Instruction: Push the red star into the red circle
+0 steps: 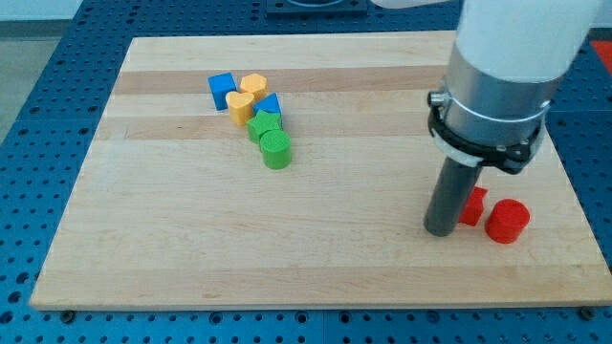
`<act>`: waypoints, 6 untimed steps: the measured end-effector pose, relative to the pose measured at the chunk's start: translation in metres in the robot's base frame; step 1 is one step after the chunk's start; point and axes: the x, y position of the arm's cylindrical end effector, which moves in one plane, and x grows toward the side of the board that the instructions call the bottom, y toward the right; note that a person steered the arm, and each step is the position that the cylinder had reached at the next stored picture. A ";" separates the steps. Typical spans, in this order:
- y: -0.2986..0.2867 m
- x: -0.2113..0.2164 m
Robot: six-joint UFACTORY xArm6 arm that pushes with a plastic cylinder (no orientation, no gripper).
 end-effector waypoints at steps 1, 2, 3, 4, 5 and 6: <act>0.000 0.000; -0.022 0.000; -0.067 0.005; -0.062 -0.026; -0.062 -0.032; -0.031 -0.032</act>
